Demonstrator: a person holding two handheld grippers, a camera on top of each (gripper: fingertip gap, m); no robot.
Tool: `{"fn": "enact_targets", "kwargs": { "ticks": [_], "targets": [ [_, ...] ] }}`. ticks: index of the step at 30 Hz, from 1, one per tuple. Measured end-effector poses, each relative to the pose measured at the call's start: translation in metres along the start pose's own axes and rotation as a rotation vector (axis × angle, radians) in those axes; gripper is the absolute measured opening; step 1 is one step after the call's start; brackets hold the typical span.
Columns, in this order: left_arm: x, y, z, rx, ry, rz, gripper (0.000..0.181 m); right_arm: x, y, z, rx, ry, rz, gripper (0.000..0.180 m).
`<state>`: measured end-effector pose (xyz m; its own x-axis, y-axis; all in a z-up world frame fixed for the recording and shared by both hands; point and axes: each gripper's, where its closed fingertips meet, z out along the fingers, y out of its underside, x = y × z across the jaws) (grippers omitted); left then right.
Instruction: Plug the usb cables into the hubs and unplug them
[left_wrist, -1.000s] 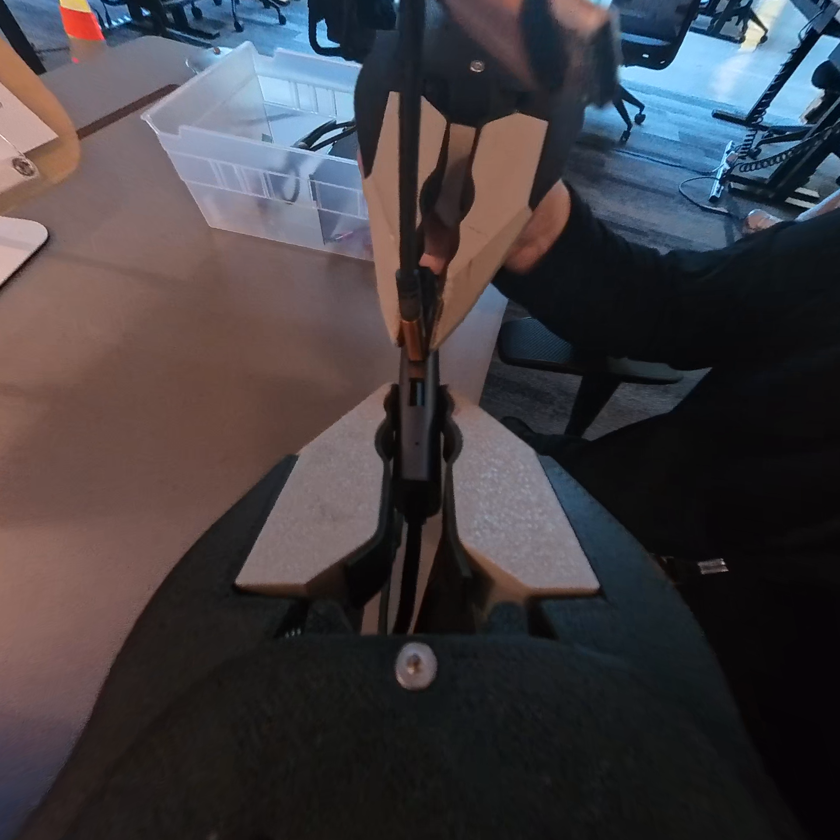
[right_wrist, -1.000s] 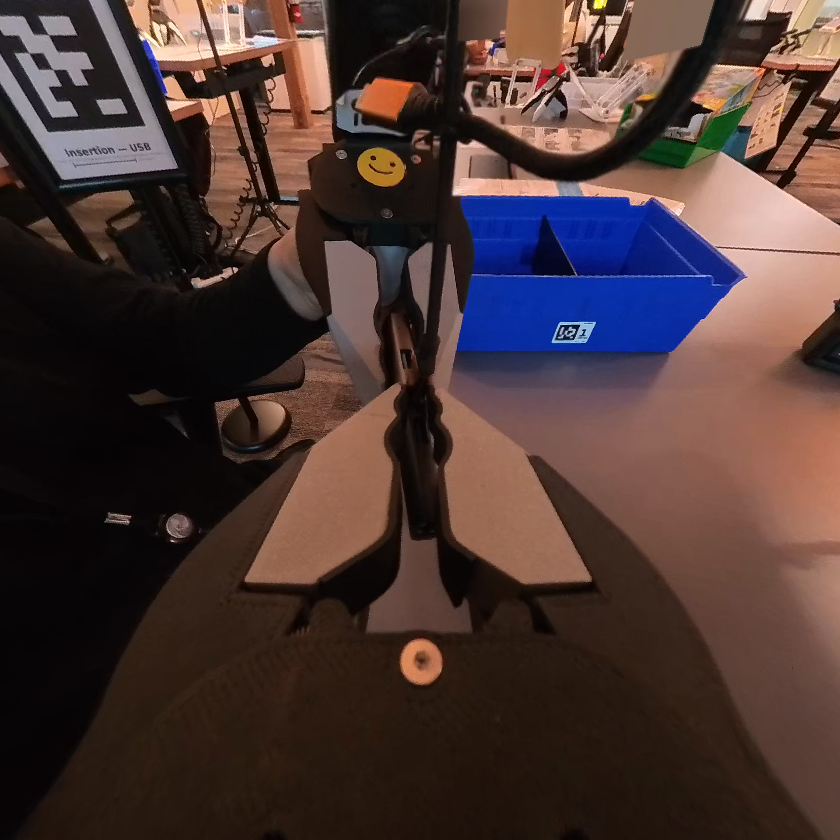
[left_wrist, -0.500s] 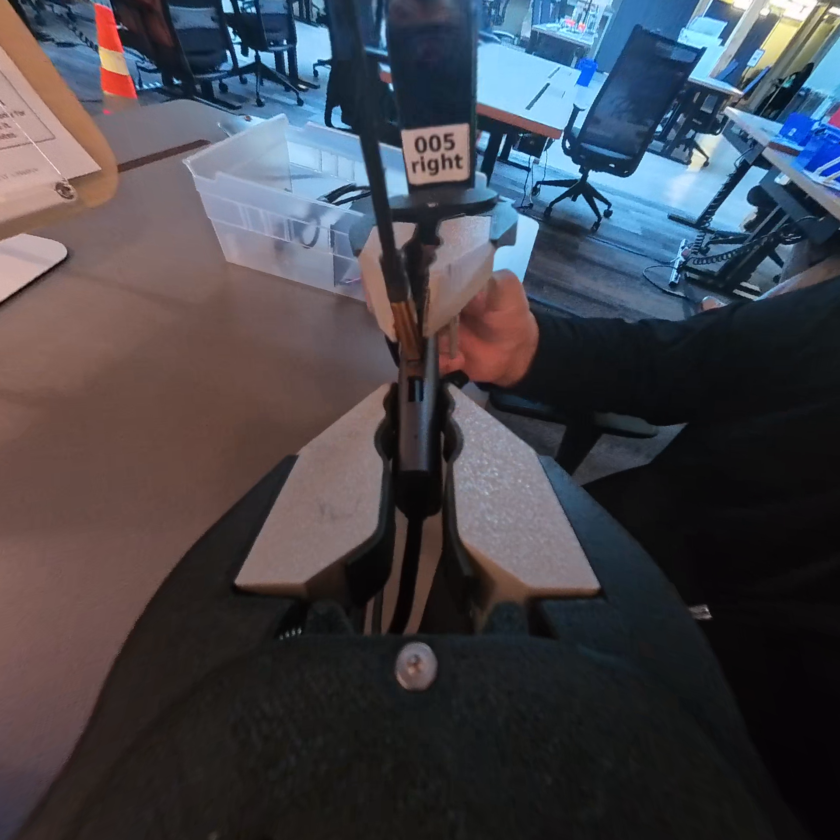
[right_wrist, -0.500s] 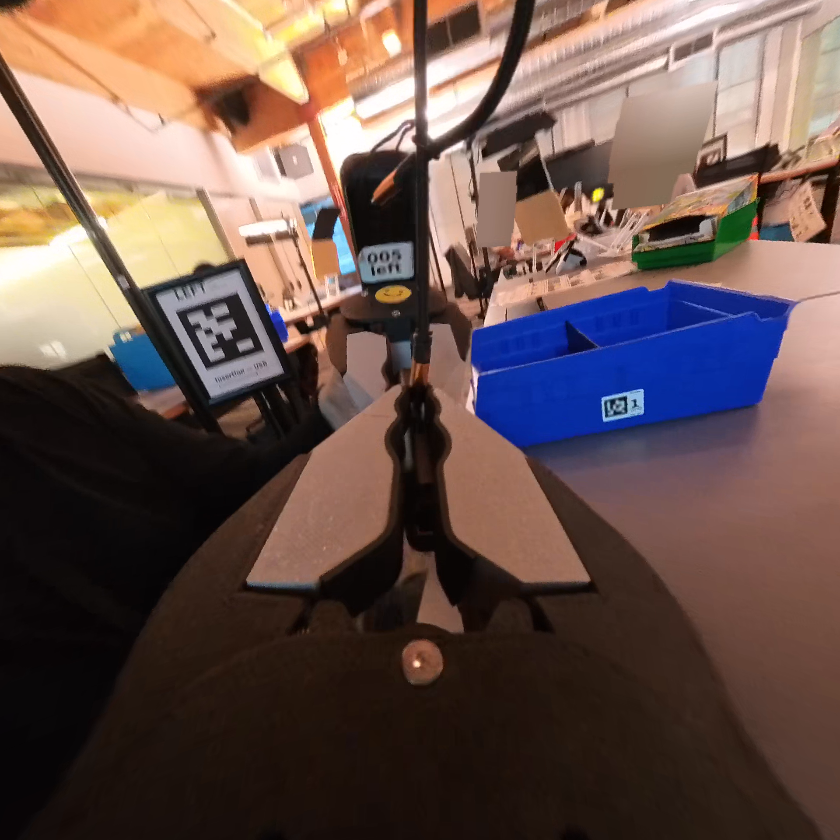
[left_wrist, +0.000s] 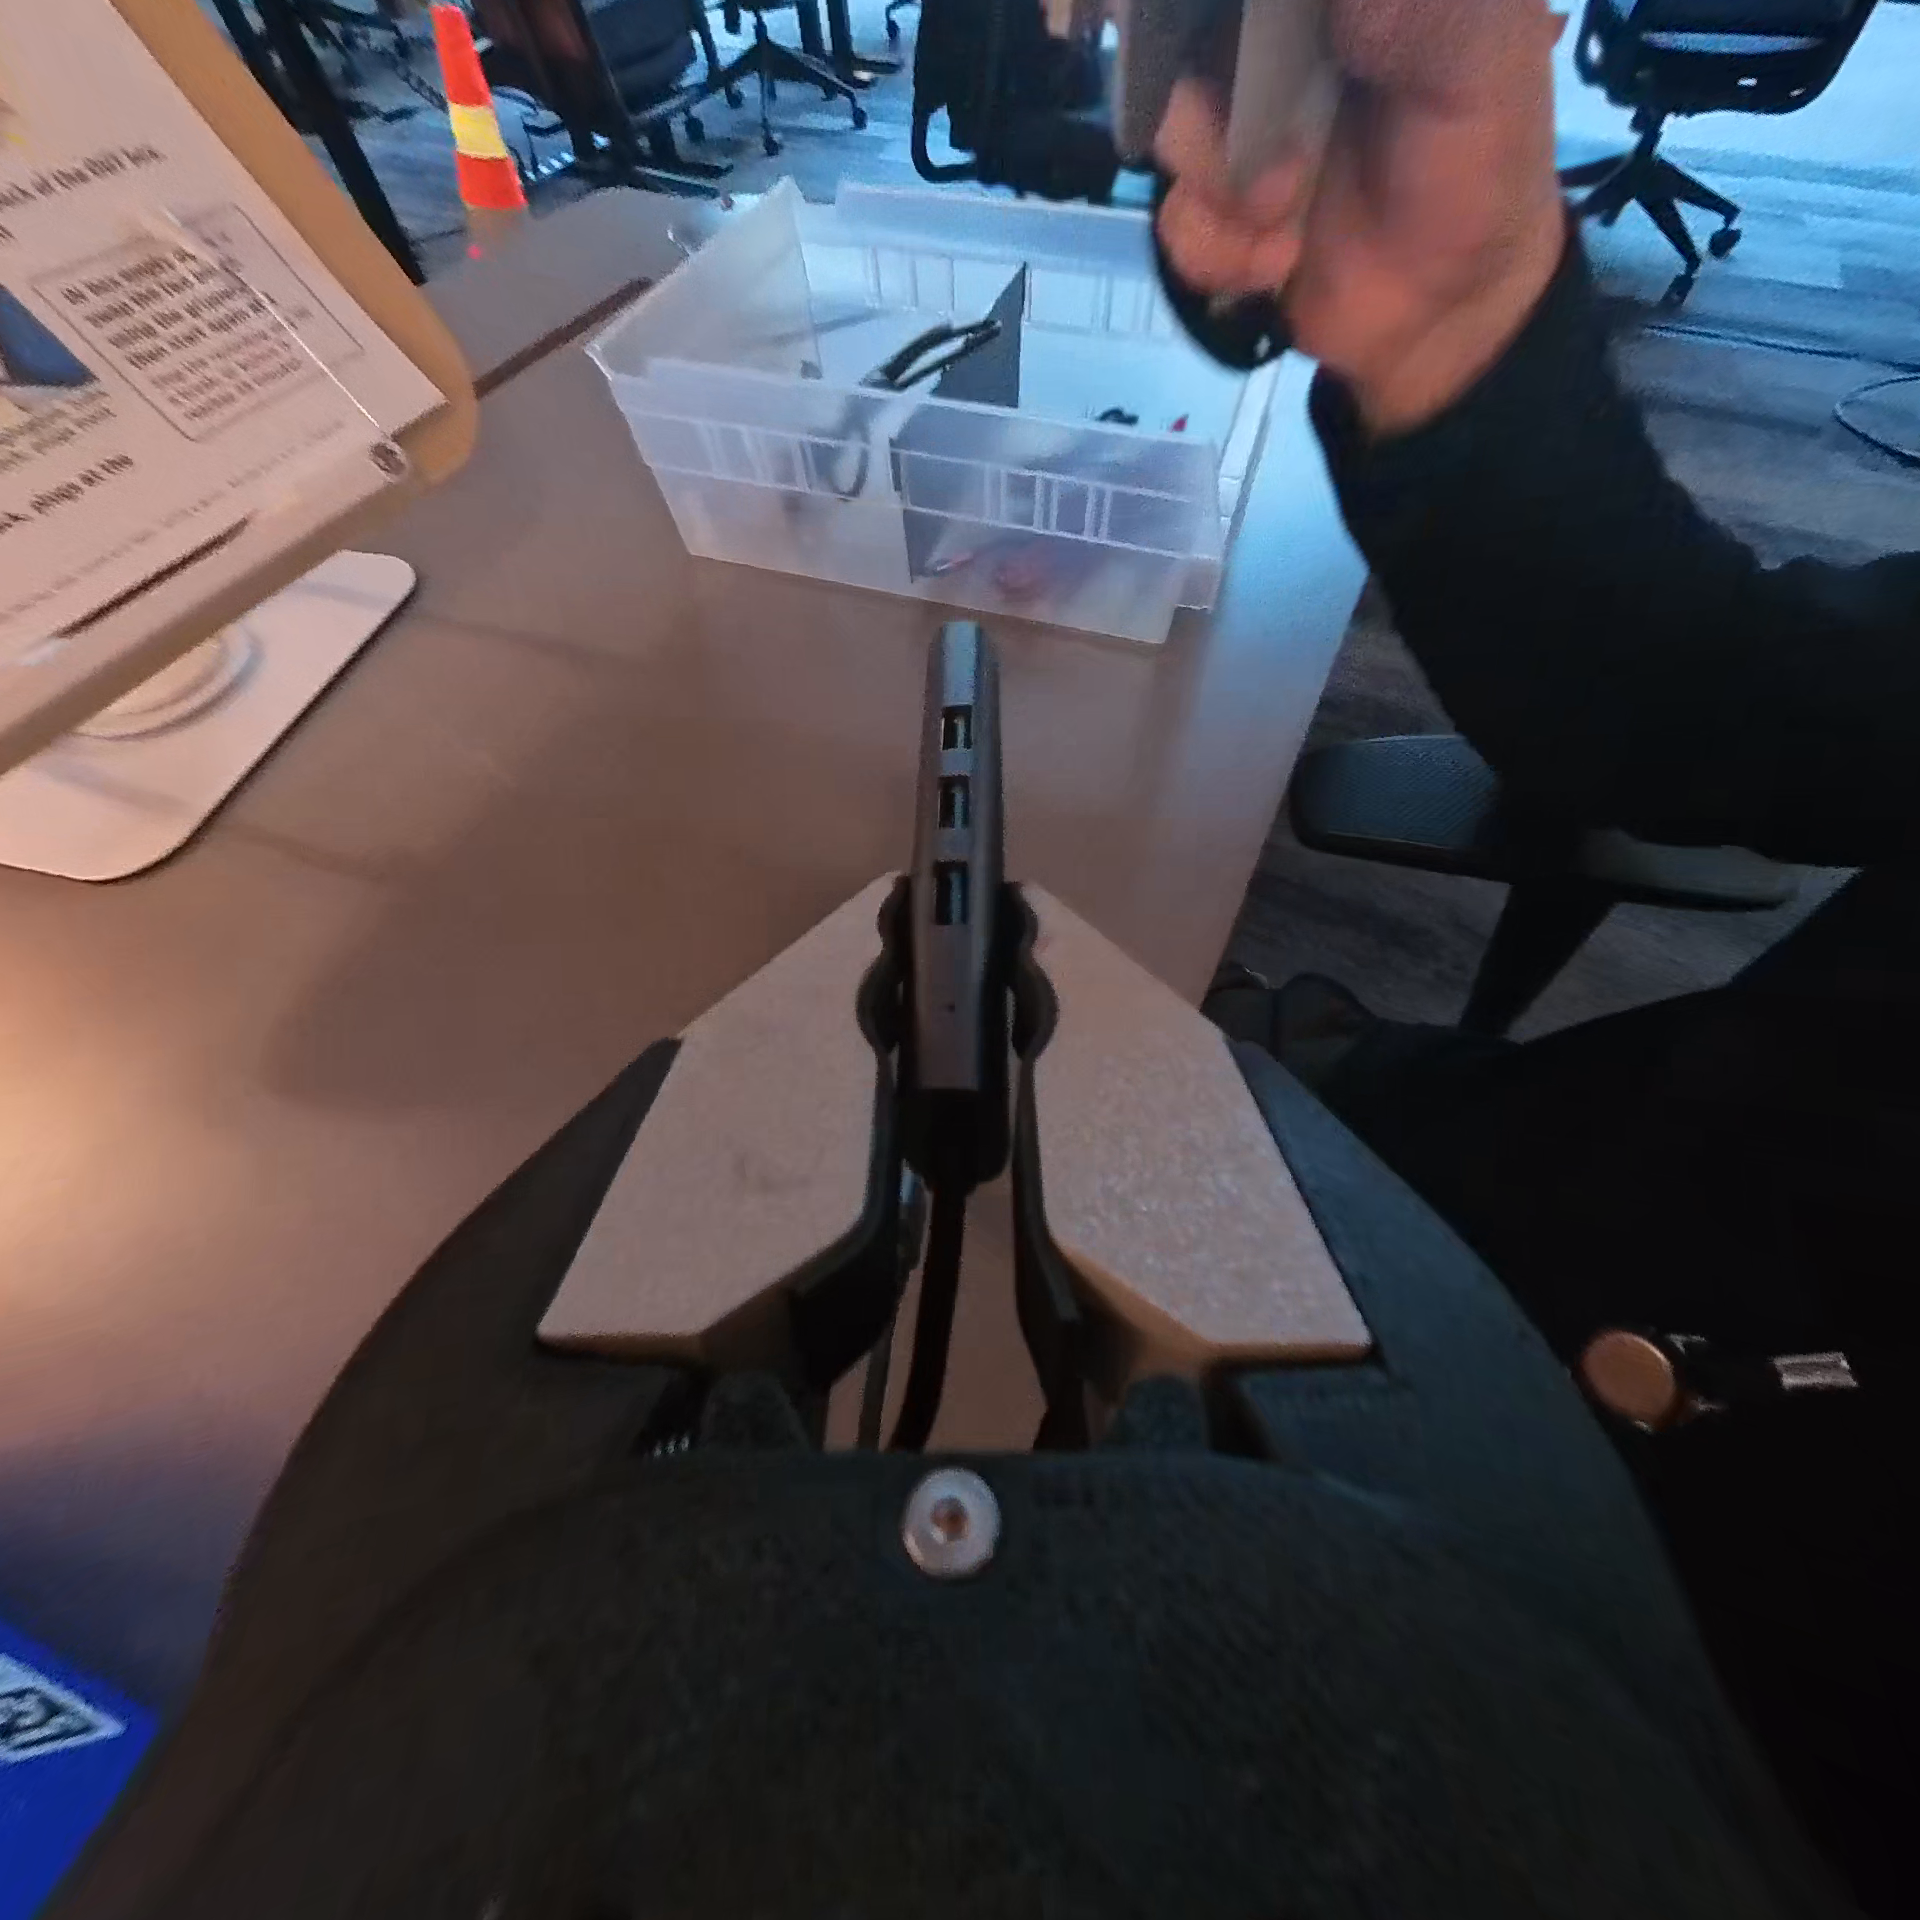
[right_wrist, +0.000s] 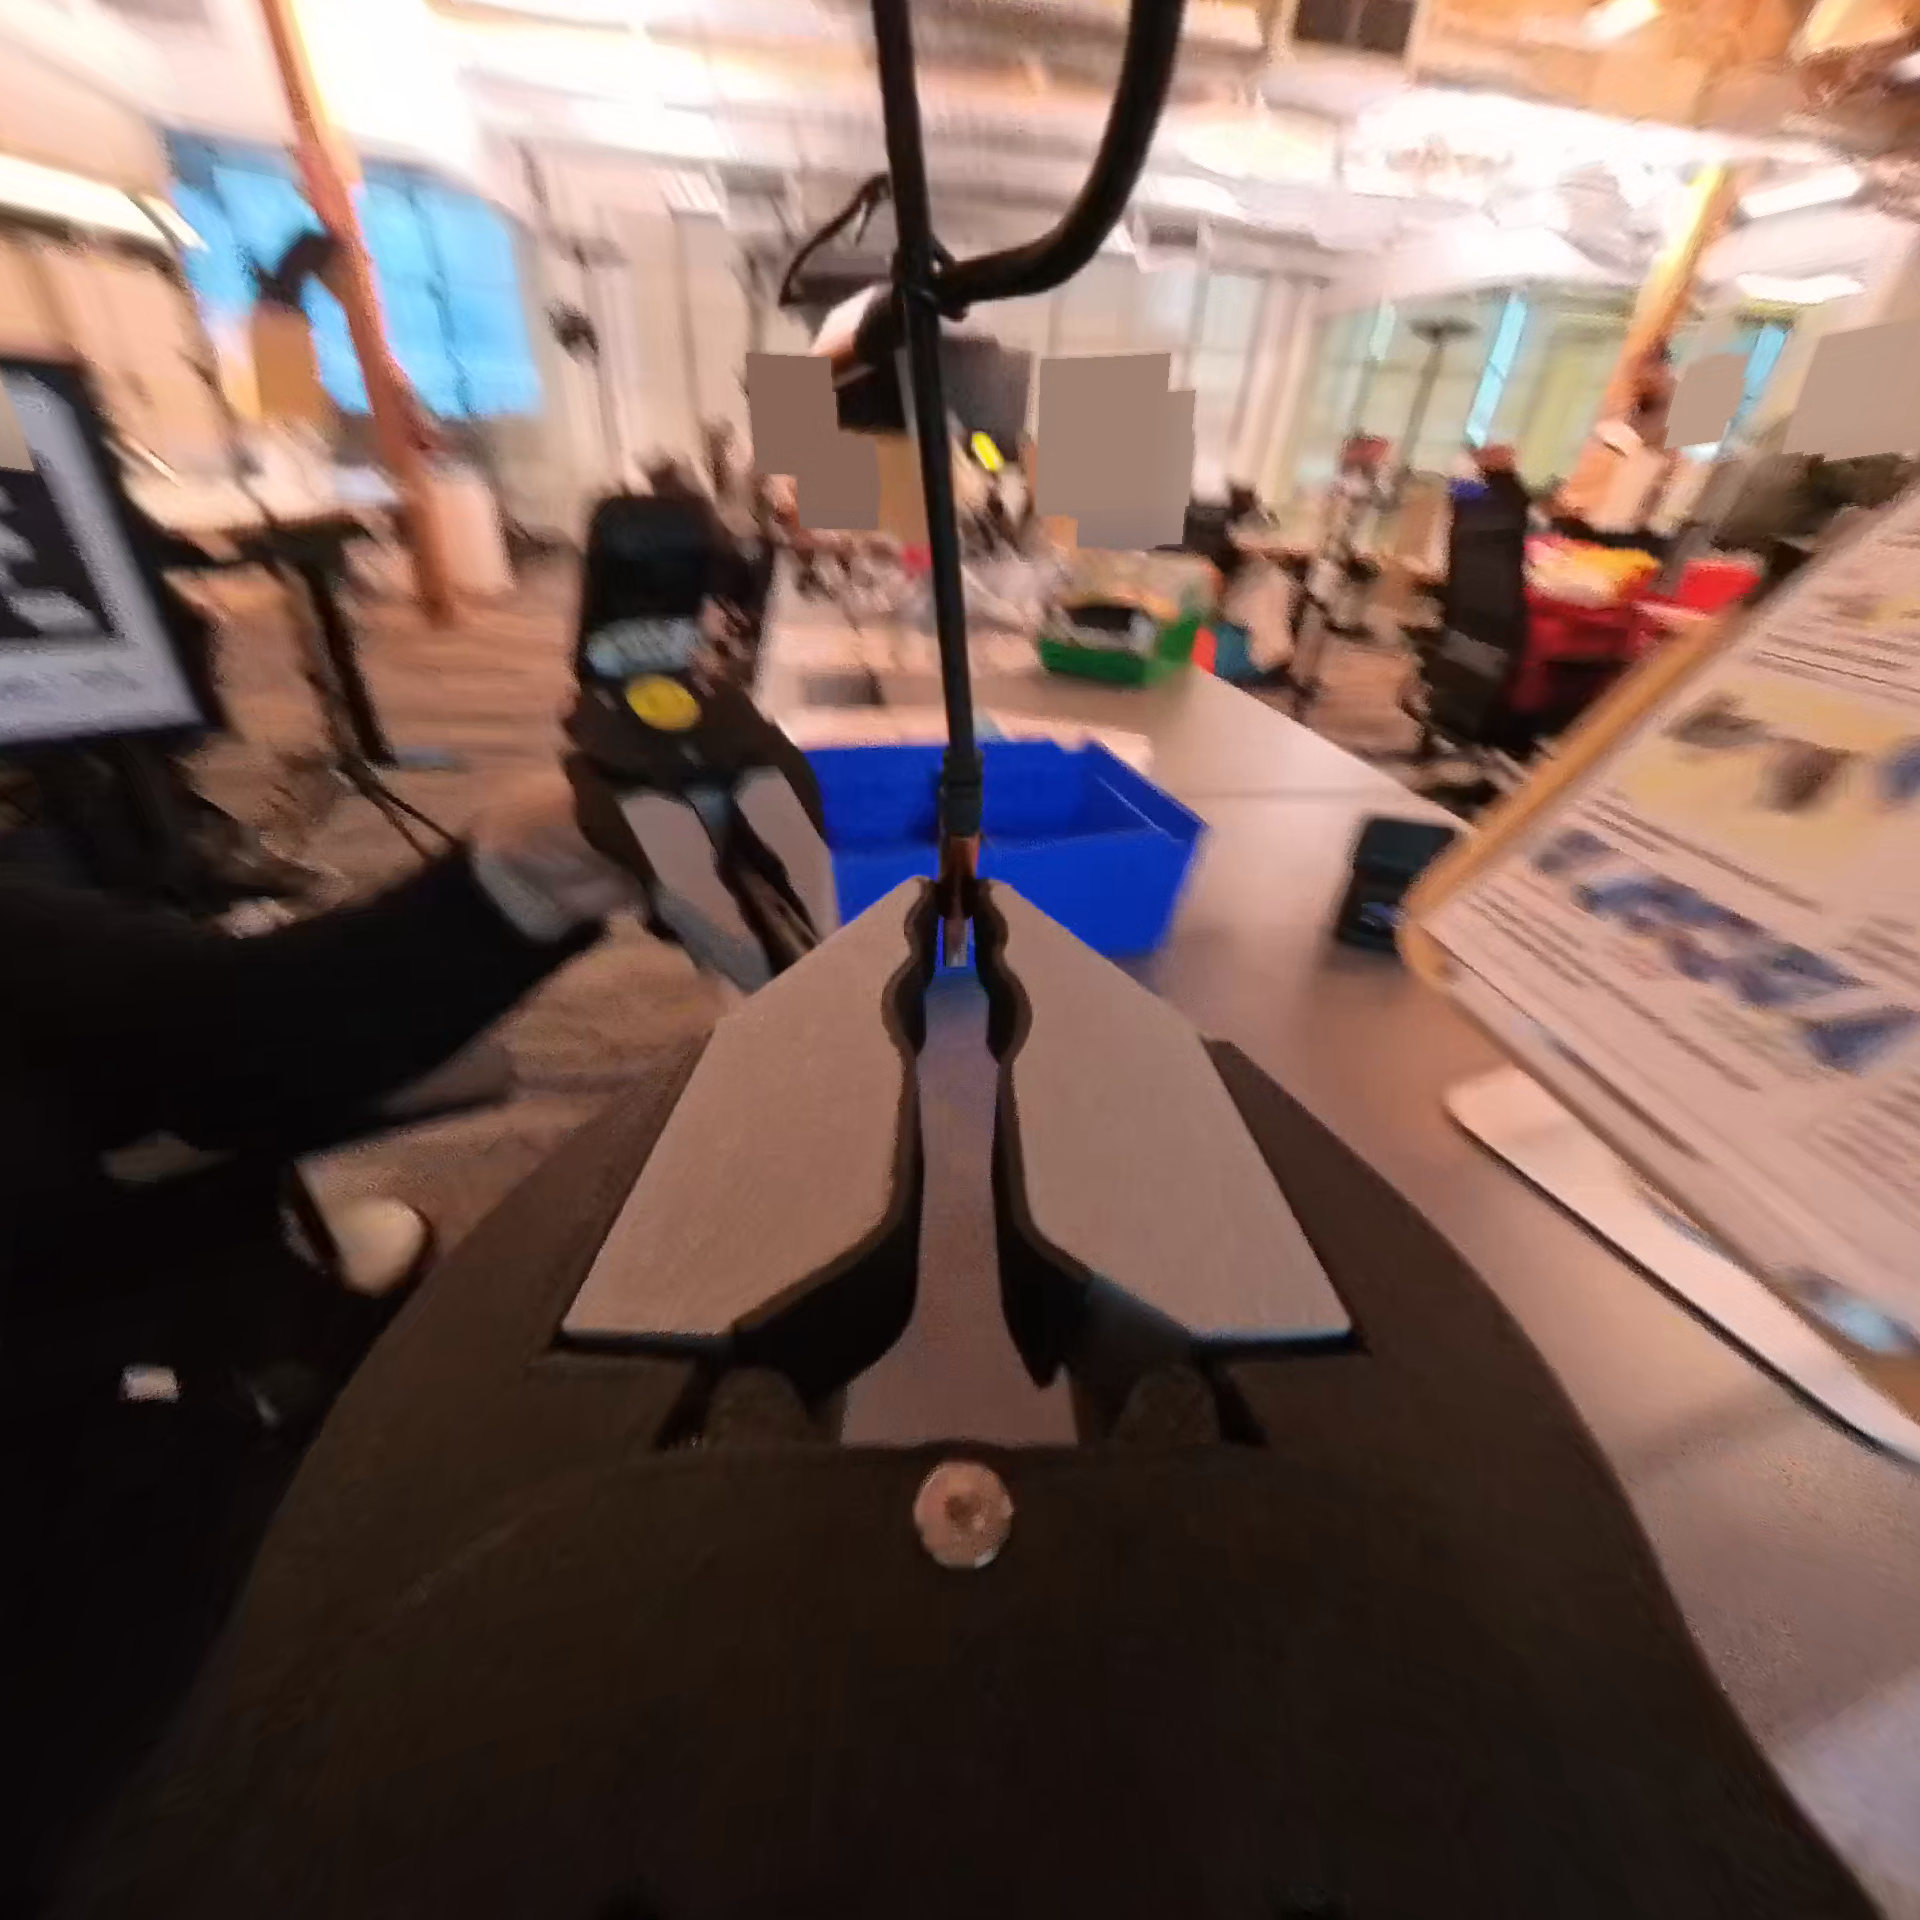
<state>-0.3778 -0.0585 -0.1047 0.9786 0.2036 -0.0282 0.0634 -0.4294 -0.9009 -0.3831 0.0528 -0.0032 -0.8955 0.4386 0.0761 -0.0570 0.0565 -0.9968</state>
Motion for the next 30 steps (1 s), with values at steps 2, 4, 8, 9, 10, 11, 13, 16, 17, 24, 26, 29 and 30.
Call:
{"fn": "enact_targets", "kwargs": {
  "ticks": [2, 4, 8, 9, 10, 11, 13, 16, 17, 24, 26, 29, 30],
  "targets": [
    [-0.002, -0.005, -0.007, 0.027, -0.019, 0.013, 0.014, 0.029, 0.015, -0.043, -0.192, 0.195, -0.086, 0.003],
    [-0.004, -0.009, -0.013, 0.048, -0.038, 0.028, 0.014, 0.064, 0.034, -0.097, -0.381, 0.445, -0.185, 0.003],
    [-0.013, -0.004, -0.015, 0.041, -0.069, 0.05, 0.014, 0.095, 0.067, -0.19, -0.661, 0.715, -0.271, 0.003],
    [-0.015, -0.003, -0.014, 0.035, -0.072, 0.041, 0.014, 0.095, 0.073, -0.204, -0.692, 0.73, -0.265, 0.003],
    [-0.016, -0.002, -0.014, 0.034, -0.072, 0.034, 0.014, 0.094, 0.079, -0.214, -0.72, 0.727, -0.262, 0.003],
    [-0.017, -0.003, -0.014, 0.039, -0.069, 0.031, 0.014, 0.092, 0.088, -0.224, -0.759, 0.72, -0.256, 0.002],
    [-0.015, -0.004, -0.013, 0.049, -0.057, 0.027, 0.014, 0.091, 0.108, -0.246, -0.866, 0.728, -0.24, 0.002],
    [-0.012, 0.0, -0.004, 0.037, -0.02, 0.008, 0.014, 0.091, 0.128, -0.251, -0.902, 0.681, -0.176, 0.002],
    [-0.012, 0.002, 0.0, 0.028, -0.015, 0.004, 0.014, 0.085, 0.138, -0.242, -0.897, 0.601, -0.131, 0.002],
    [-0.006, 0.008, 0.005, -0.018, -0.022, 0.043, 0.014, 0.092, 0.224, -0.256, -1.304, 0.577, 0.133, 0.002],
    [-0.006, 0.008, 0.001, -0.017, -0.031, 0.047, 0.014, 0.101, 0.21, -0.256, -1.239, 0.653, 0.156, 0.005],
    [-0.011, 0.005, -0.005, 0.005, -0.042, 0.036, 0.014, 0.114, 0.179, -0.268, -1.155, 0.808, 0.098, 0.019],
    [-0.012, 0.004, -0.007, 0.019, -0.043, 0.026, 0.014, 0.114, 0.17, -0.268, -1.122, 0.833, 0.088, 0.02]
  ]
}}
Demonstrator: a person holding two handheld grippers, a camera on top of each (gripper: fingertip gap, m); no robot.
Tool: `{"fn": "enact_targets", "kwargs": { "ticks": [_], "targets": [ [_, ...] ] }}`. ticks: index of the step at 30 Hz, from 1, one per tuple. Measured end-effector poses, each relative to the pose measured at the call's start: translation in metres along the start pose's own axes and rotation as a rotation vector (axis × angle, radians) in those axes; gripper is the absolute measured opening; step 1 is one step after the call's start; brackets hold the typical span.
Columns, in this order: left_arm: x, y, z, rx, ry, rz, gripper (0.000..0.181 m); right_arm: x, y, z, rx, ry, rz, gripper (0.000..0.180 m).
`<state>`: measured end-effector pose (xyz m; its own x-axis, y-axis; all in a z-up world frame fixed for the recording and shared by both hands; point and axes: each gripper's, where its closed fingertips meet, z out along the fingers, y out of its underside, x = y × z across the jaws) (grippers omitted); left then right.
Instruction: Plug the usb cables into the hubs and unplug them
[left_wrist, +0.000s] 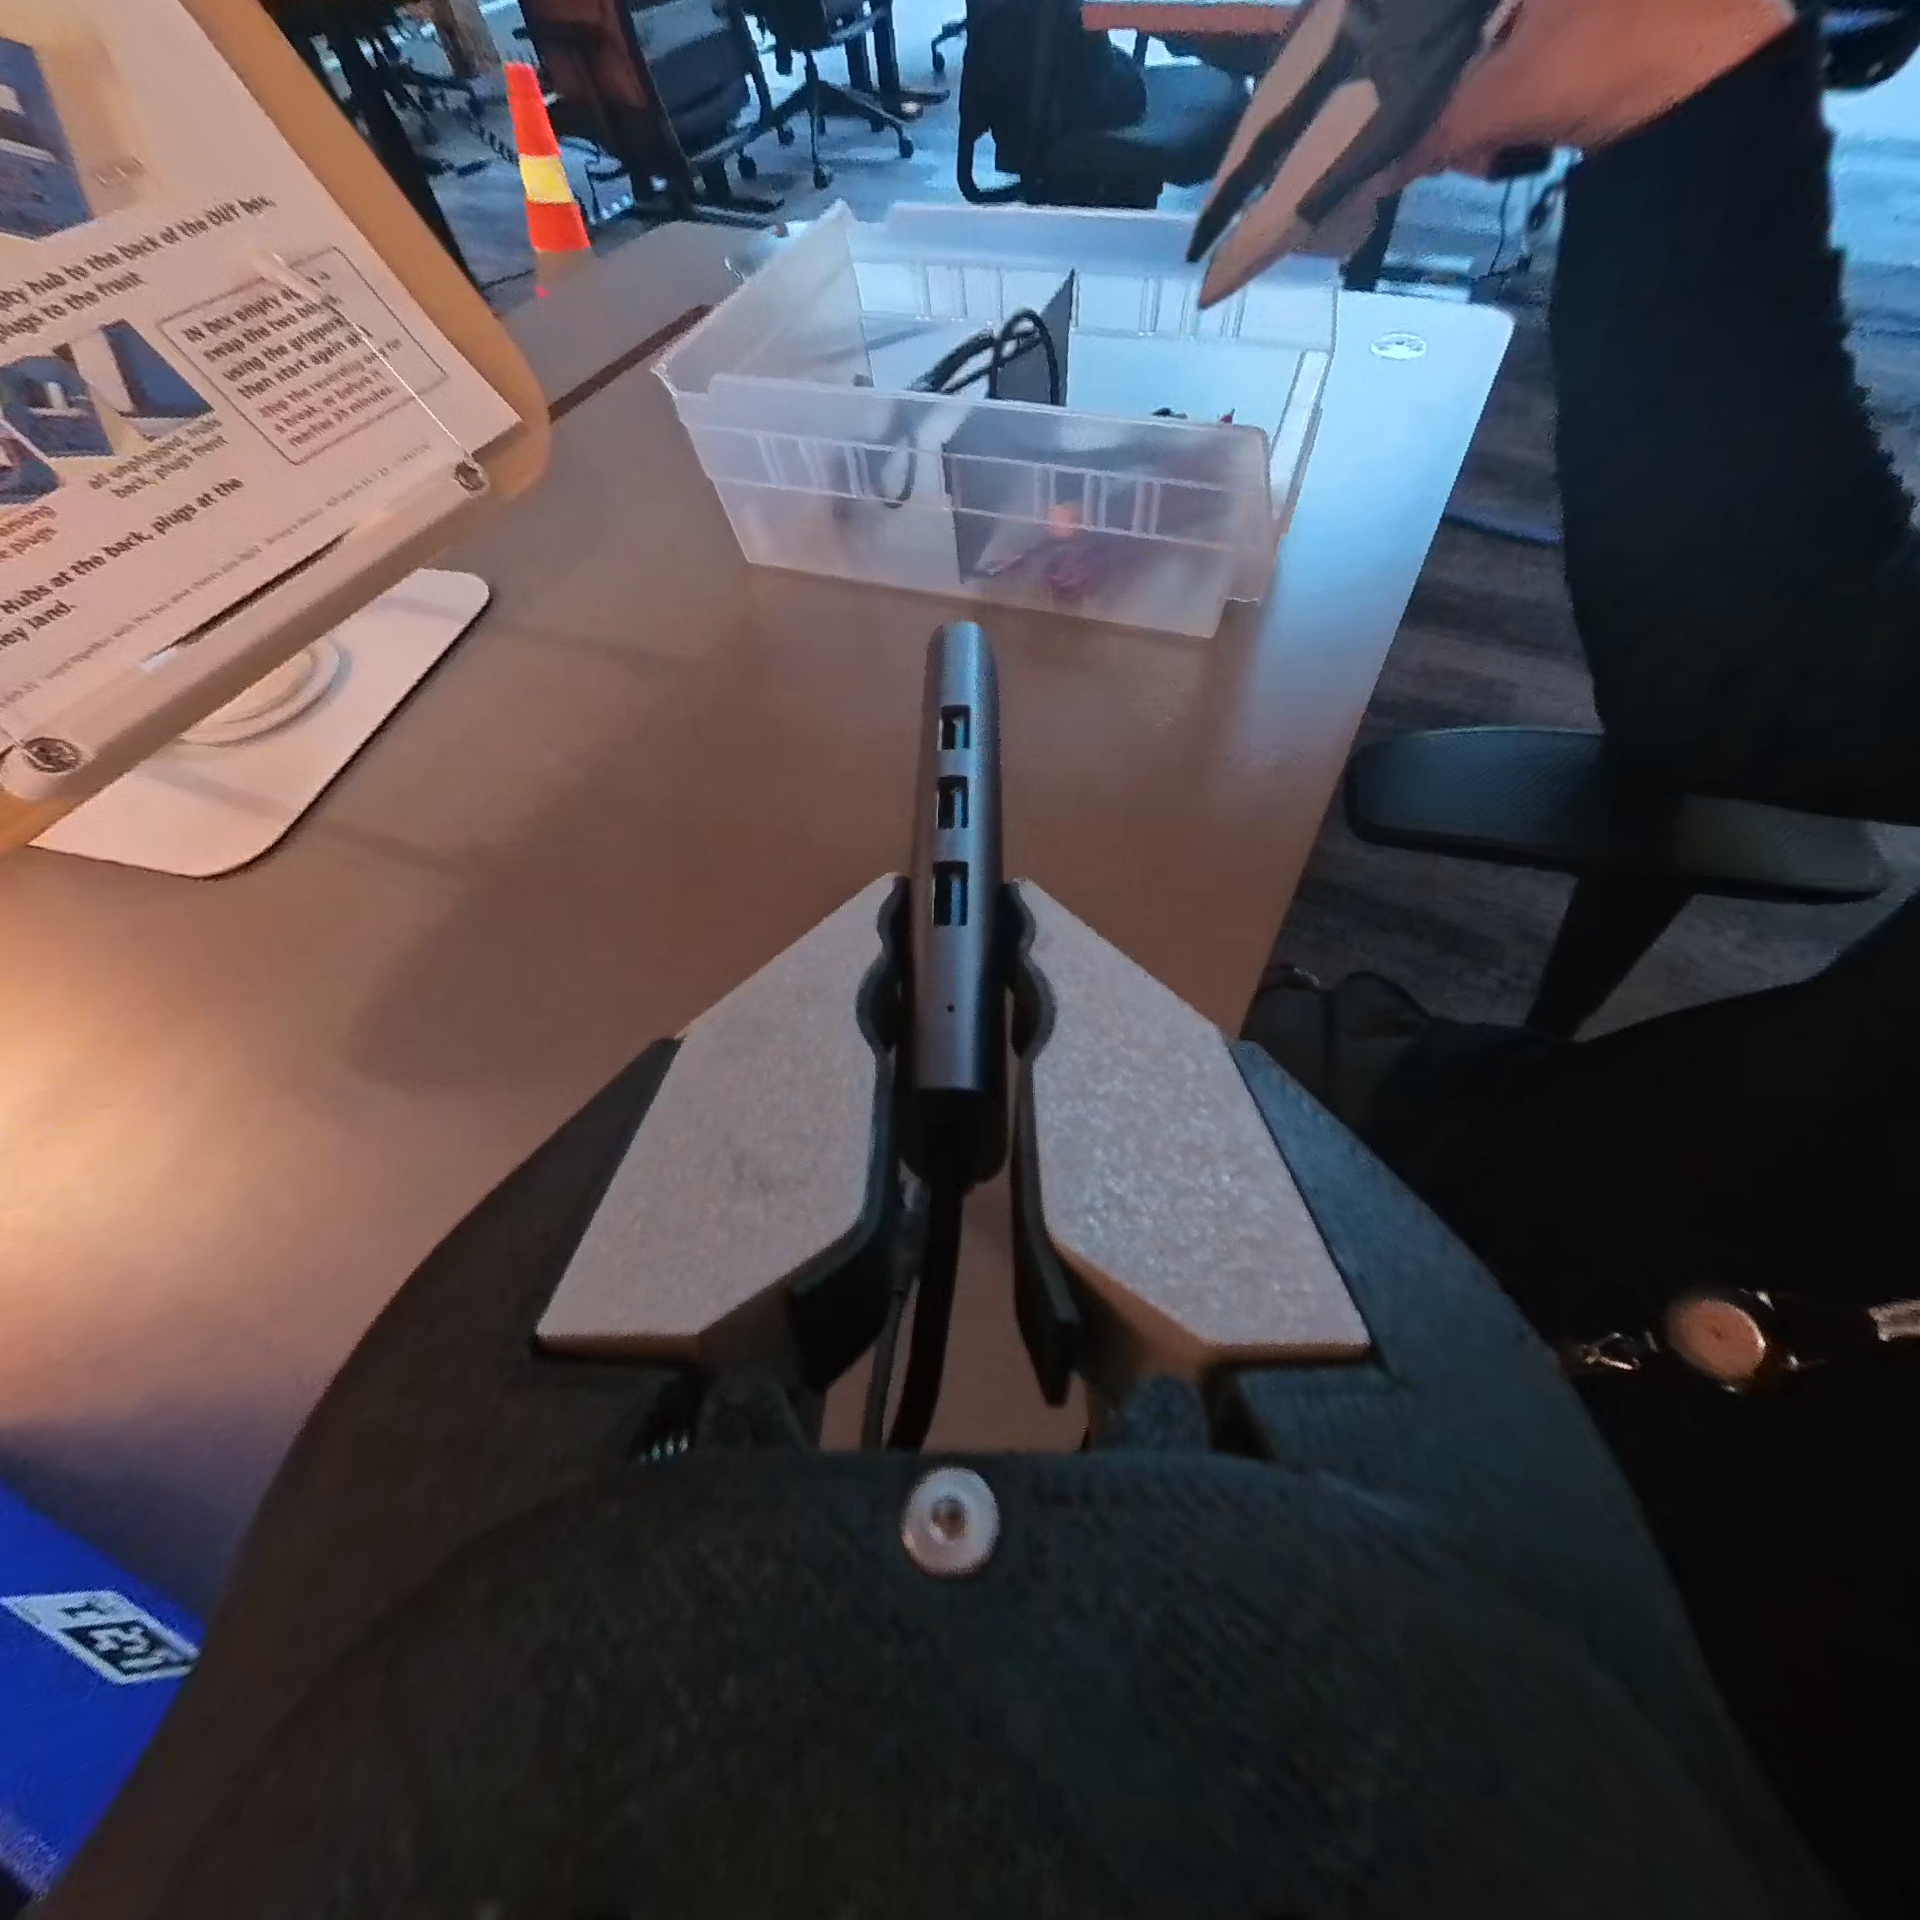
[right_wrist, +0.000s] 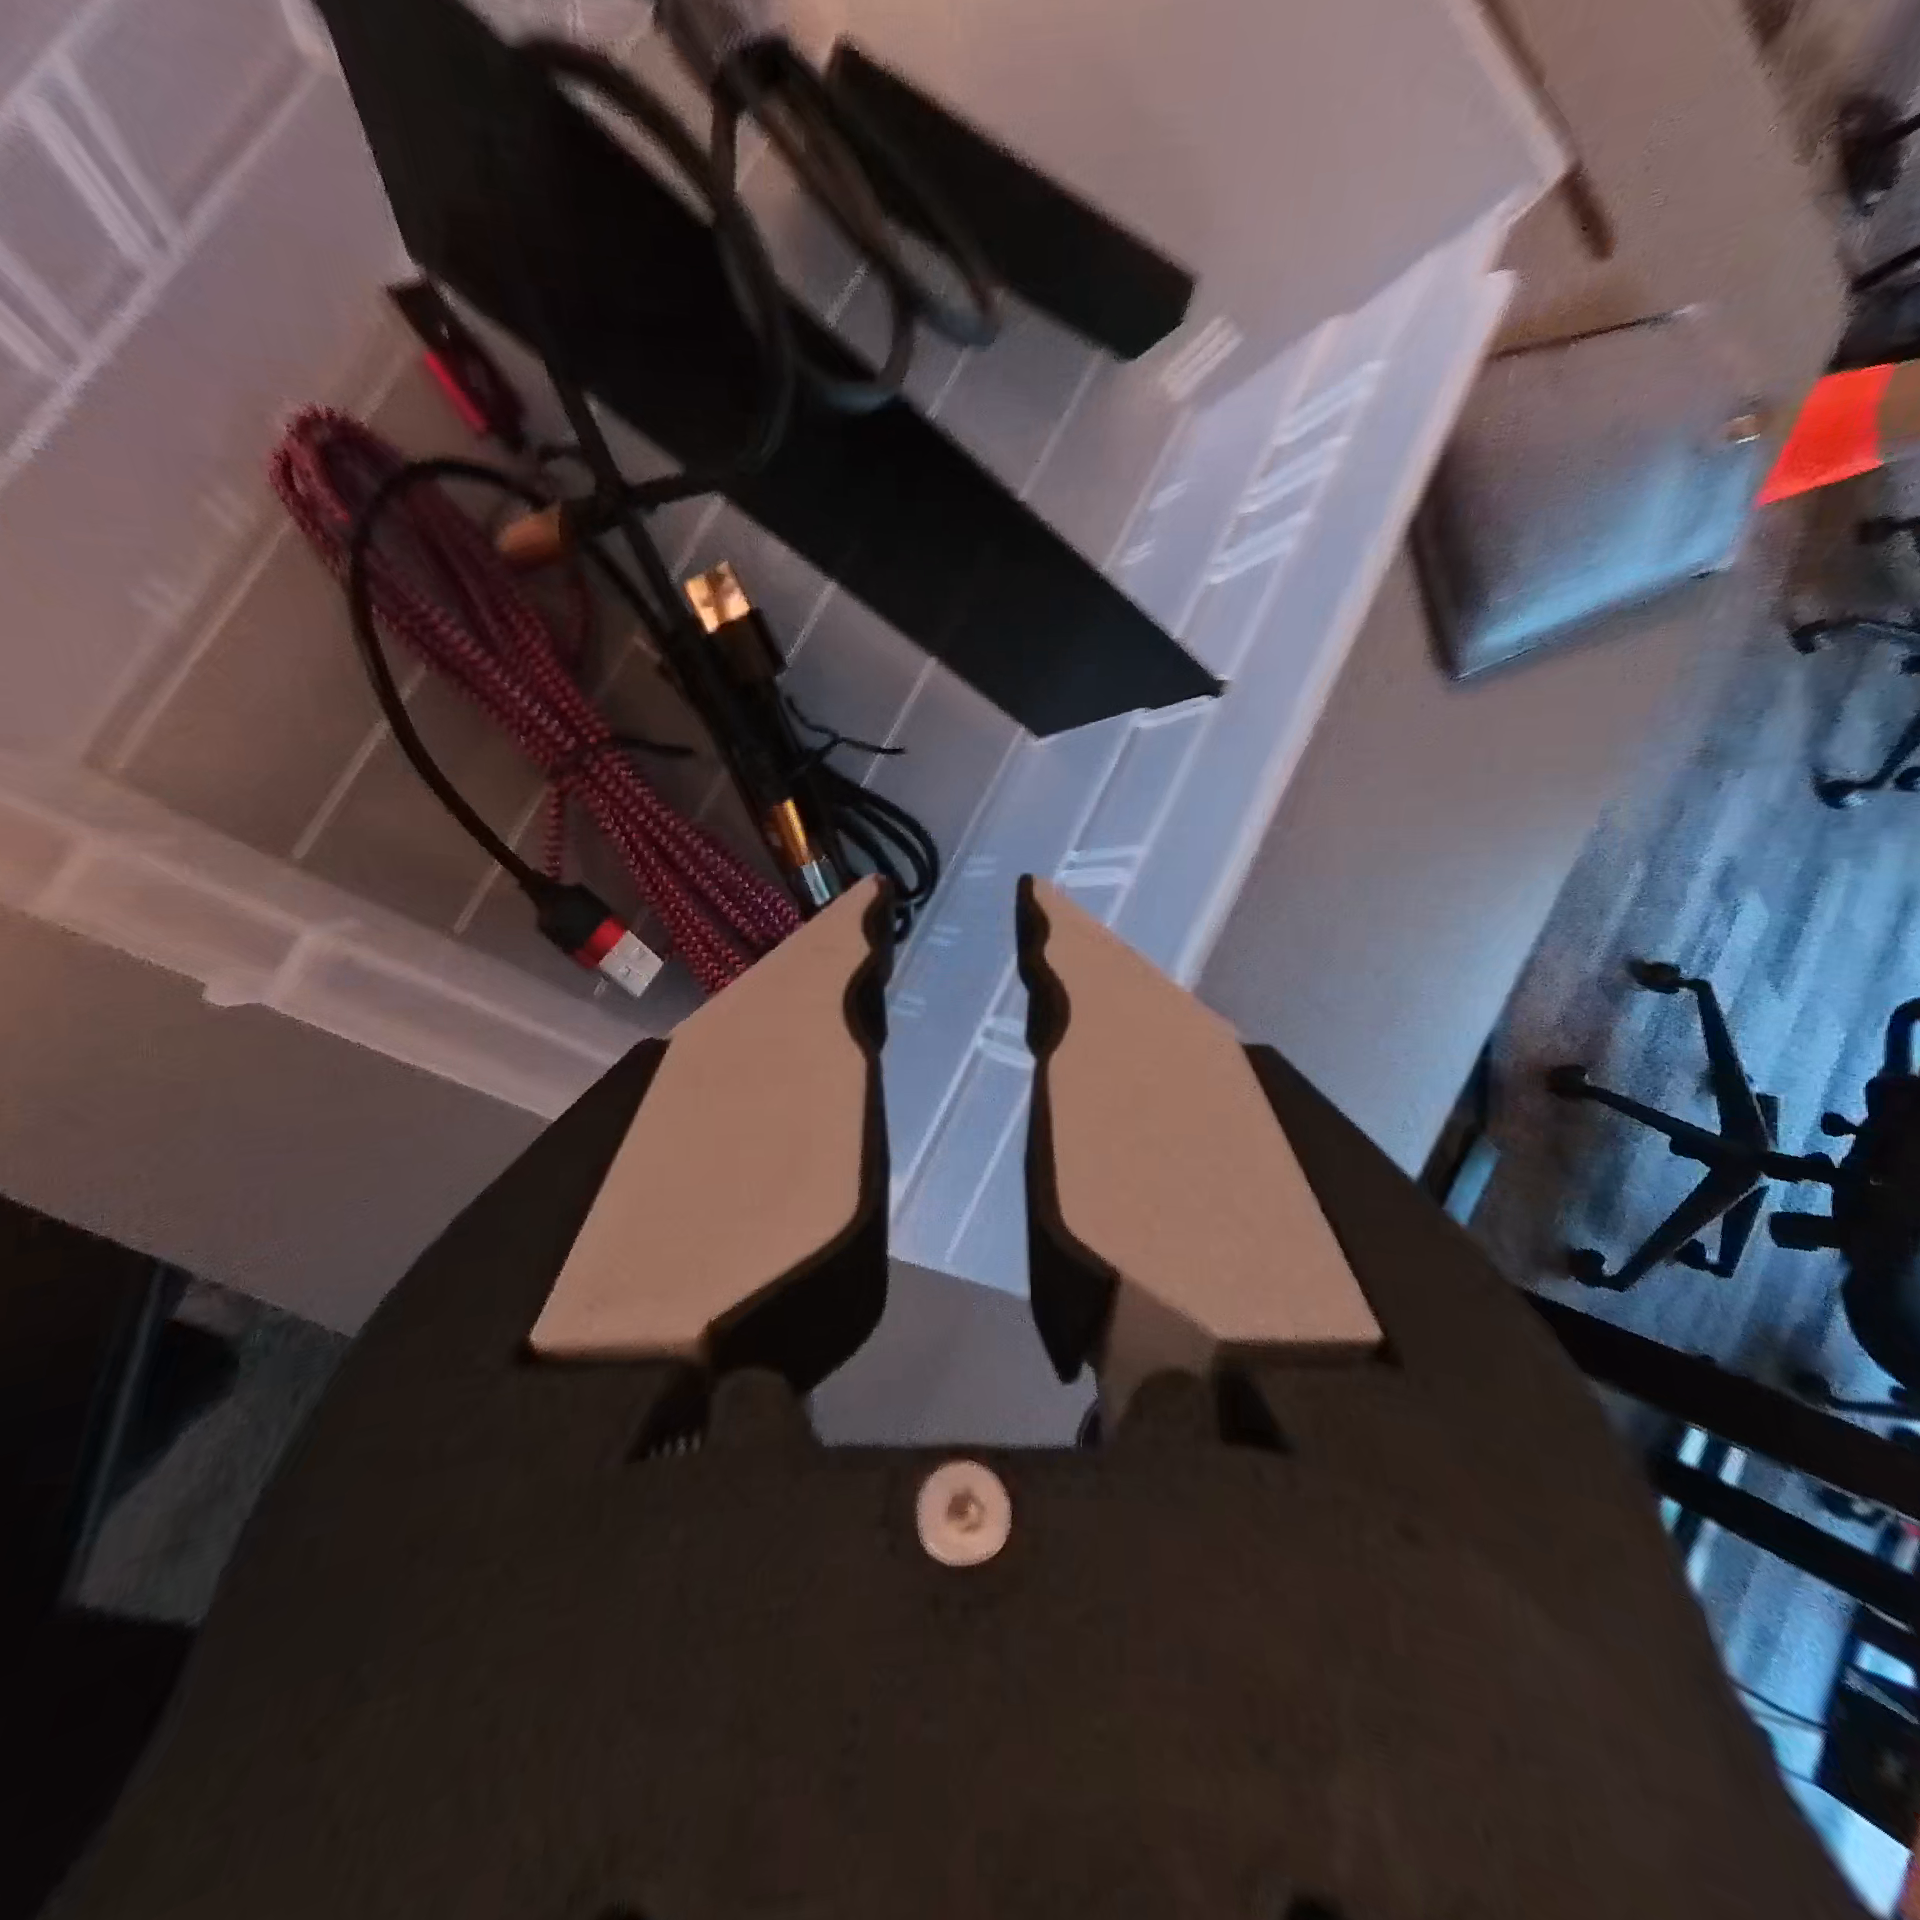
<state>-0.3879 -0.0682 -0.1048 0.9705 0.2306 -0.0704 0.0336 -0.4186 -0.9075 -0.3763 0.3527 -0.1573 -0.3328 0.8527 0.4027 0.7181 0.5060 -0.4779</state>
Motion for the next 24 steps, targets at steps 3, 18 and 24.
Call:
{"fn": "enact_targets", "kwargs": {
  "ticks": [3, 18, 24],
  "targets": [
    [0.001, -0.008, -0.003, 0.061, 0.041, -0.046, 0.014, 0.002, -0.033, -0.029, 0.163, 0.04, 0.033, 0.023],
    [0.052, -0.009, 0.022, 0.013, 0.194, 0.023, 0.014, -0.317, -0.195, -0.106, 0.714, -0.699, -0.607, 0.047],
    [0.044, -0.006, 0.026, -0.03, 0.115, 0.04, 0.021, -0.307, -0.186, -0.084, 0.617, -0.583, -0.686, 0.015]
  ]
}}
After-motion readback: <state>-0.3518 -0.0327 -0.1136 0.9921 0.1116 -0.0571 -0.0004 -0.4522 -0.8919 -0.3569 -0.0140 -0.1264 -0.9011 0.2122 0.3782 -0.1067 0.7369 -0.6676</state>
